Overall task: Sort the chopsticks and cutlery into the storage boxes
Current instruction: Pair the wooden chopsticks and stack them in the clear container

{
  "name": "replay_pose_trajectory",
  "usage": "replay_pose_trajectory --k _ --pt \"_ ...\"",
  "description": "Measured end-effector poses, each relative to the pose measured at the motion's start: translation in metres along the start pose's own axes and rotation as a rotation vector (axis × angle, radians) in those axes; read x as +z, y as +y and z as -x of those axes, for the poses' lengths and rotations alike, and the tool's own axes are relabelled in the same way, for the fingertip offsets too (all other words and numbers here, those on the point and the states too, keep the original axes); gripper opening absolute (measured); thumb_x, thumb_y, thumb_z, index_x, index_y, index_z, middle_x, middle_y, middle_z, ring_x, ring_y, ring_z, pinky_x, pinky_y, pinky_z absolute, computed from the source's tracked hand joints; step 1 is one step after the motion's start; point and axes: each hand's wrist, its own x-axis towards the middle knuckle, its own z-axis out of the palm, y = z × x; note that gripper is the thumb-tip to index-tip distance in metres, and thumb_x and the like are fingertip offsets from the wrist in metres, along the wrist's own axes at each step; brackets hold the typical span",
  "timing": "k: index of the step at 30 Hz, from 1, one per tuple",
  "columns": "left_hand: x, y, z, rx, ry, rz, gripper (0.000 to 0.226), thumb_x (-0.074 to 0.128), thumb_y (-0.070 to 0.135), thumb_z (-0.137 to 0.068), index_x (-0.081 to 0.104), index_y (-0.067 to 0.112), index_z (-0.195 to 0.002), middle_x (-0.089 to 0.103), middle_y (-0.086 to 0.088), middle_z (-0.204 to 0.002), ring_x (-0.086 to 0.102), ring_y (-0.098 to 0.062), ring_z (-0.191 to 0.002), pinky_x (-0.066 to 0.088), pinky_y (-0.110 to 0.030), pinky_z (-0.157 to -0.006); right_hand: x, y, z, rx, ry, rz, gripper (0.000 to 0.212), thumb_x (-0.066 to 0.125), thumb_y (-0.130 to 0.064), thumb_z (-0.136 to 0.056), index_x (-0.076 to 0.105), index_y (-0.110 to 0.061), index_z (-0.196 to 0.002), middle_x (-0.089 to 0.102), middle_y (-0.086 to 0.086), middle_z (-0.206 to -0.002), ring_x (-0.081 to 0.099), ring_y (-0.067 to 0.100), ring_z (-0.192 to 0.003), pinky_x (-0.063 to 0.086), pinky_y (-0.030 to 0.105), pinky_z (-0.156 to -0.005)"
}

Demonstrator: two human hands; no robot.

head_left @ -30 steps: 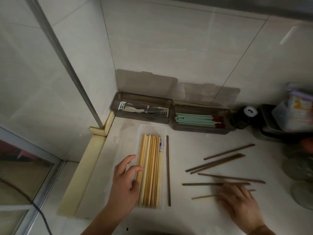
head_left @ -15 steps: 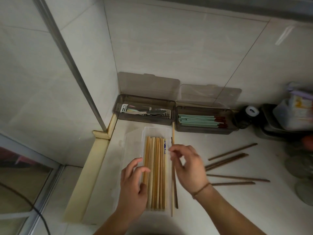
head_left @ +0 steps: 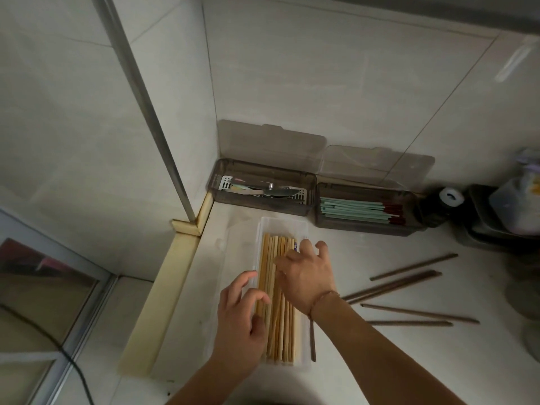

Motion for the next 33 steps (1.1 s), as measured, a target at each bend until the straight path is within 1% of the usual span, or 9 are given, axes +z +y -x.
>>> replay_pose_trajectory --k 5,8,10,13,21,25,28,30,33 --pt "-0.001 0.004 -0.001 -0.032 -0.016 0.001 0.053 0.058 -0.01 -0.072 0.051 0.04 -0.089 0.023 0.036 -0.138 0.023 0.0 -0.135 0.024 -0.017 -0.1 0.018 0.022 0.051 0.207 0.45 -0.478 0.014 0.054 -0.026 -0.087 0.066 -0.021 -0.092 0.063 -0.006 -0.088 0.055 0.013 -0.087 0.047 0.028 -0.074" --pt "-0.001 0.003 -0.001 -0.043 -0.023 0.008 0.057 0.058 -0.011 -0.071 0.051 0.042 -0.089 0.023 0.035 -0.139 0.021 -0.001 -0.137 0.026 -0.018 -0.101 0.025 0.027 0.086 0.383 0.13 -0.311 0.006 0.058 -0.035 -0.085 0.057 -0.028 -0.084 0.06 -0.009 -0.065 0.061 0.014 -0.057 0.039 0.02 -0.046" --pt "0.0 0.002 -0.001 -0.044 -0.025 0.0 0.058 0.058 -0.012 -0.07 0.051 0.042 -0.089 0.023 0.034 -0.139 0.021 -0.001 -0.137 0.027 -0.02 -0.1 0.027 0.024 0.096 0.421 -0.177 -0.197 0.025 0.045 -0.053 -0.089 0.053 -0.03 -0.092 0.066 -0.008 -0.075 0.066 0.014 -0.066 0.043 0.023 -0.052" --pt "0.001 0.002 -0.002 -0.046 -0.026 -0.003 0.06 0.058 -0.013 -0.068 0.05 0.043 -0.09 0.024 0.033 -0.14 0.021 -0.001 -0.136 0.028 -0.025 -0.101 0.028 0.018 0.095 0.44 -0.315 -0.166 0.037 0.029 -0.058 -0.094 0.05 -0.029 -0.102 0.066 -0.007 -0.092 0.066 0.015 -0.083 0.05 0.027 -0.067" --pt "0.0 0.004 -0.003 -0.074 -0.037 -0.021 0.057 0.06 -0.011 -0.067 0.05 0.041 -0.088 0.023 0.037 -0.138 0.02 0.005 -0.134 0.03 -0.027 -0.101 0.02 0.02 0.081 0.491 -0.366 -0.392 0.023 0.04 -0.038 -0.092 0.057 -0.023 -0.09 0.064 -0.004 -0.086 0.062 0.016 -0.078 0.047 0.027 -0.065" --pt "0.0 0.005 -0.003 -0.068 -0.001 0.019 0.065 0.058 -0.012 -0.066 0.047 0.047 -0.092 0.028 0.035 -0.137 0.028 -0.007 -0.134 0.032 -0.034 -0.103 0.006 0.026 0.087 0.697 -0.149 -0.825 0.02 0.06 -0.025 -0.088 0.059 -0.021 -0.069 0.061 -0.003 -0.06 0.056 0.008 -0.056 0.049 0.022 -0.055" --pt "0.005 0.009 -0.002 -0.072 0.031 0.047 0.06 0.053 -0.003 -0.066 0.047 0.049 -0.095 0.03 0.032 -0.136 0.03 -0.009 -0.134 0.032 -0.036 -0.105 -0.018 0.023 0.091 0.692 -0.005 -1.032 0.009 0.063 -0.018 -0.089 0.059 -0.024 -0.083 0.068 -0.005 -0.063 0.061 0.01 -0.053 0.05 0.021 -0.054" --pt "0.008 0.012 -0.001 -0.08 0.058 0.076 0.055 0.049 0.003 -0.066 0.047 0.048 -0.096 0.033 0.029 -0.136 0.031 -0.009 -0.134 0.032 -0.038 -0.107 -0.031 0.014 0.09 0.617 0.021 -1.182 0.023 0.061 -0.012 -0.09 0.05 -0.029 -0.101 0.07 -0.001 -0.068 0.062 0.015 -0.049 0.048 0.02 -0.047" --pt "0.013 0.013 -0.001 -0.079 0.09 0.13 0.048 0.047 0.005 -0.068 0.049 0.043 -0.098 0.036 0.026 -0.135 0.032 -0.007 -0.133 0.03 -0.038 -0.107 -0.035 0.0 0.085 0.421 0.023 -1.124 0.025 0.057 -0.006 -0.091 0.056 -0.029 -0.103 0.066 0.0 -0.06 0.06 0.013 -0.046 0.049 0.019 -0.046"
